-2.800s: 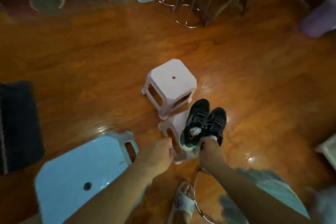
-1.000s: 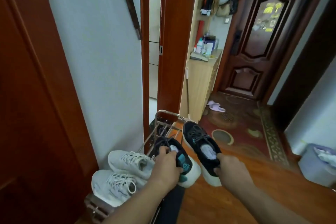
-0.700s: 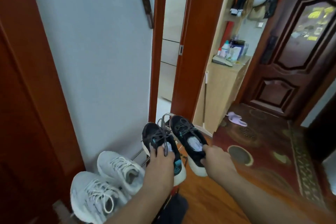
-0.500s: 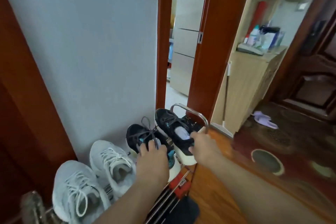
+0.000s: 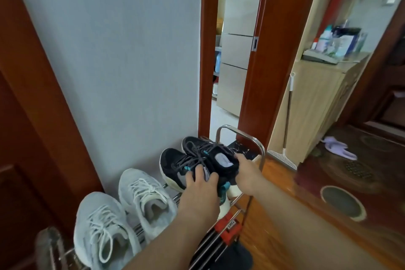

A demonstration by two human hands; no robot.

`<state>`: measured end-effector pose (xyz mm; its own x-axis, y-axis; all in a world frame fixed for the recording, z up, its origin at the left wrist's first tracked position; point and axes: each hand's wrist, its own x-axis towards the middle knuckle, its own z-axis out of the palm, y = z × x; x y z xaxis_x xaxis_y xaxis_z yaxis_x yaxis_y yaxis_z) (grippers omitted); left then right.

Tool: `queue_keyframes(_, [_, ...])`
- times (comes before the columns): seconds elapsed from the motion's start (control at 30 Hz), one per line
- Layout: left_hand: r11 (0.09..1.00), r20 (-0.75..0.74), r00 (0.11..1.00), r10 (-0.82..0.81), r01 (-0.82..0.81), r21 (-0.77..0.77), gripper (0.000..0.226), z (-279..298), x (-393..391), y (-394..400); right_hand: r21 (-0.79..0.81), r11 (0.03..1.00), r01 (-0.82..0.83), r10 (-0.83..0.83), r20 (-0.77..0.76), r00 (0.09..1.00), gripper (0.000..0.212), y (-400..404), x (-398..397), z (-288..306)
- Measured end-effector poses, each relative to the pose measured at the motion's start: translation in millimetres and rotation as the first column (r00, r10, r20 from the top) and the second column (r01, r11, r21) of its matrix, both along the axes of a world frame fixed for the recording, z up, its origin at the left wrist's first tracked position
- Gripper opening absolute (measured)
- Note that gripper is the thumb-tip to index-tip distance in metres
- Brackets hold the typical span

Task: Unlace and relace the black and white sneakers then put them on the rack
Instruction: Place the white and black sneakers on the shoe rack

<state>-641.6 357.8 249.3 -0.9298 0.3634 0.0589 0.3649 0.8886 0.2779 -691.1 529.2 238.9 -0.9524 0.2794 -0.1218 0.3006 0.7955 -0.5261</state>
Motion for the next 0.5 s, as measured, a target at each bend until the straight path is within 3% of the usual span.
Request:
queue_keyframes(0.1, [0.998, 0.02, 0.999, -0.032, 0.031, 0.046, 0.061, 17.4, 5.6, -12.8, -0.024, 0.992, 0.121, -0.121, -0.03, 0.992, 0.076, -14.7, 7.2, 9.7])
queue_keyframes(0.27, [0.976, 0.03, 0.998, -0.059, 0.051, 0.211, 0.049, 52.6, 29.3, -60.9, 0.045, 0.98, 0.195, -0.19, -0.09, 0.978, 0.071, -58.9, 63.4, 53.9])
queue_keyframes(0.37, [0.934, 0.063, 0.995, -0.077, 0.05, 0.353, 0.039, 64.0, 64.1, -109.0, 0.034, 0.973, 0.228, -0.228, 0.013, 0.973, 0.068, -108.4, 138.3, 81.1])
queue_keyframes(0.5, [0.897, 0.148, 0.974, -0.17, 0.091, 0.432, 0.031, 69.7, 120.8, -183.0, 0.043, 0.967, 0.249, -0.253, 0.229, 0.94, 0.06, -190.1, 251.2, 107.4])
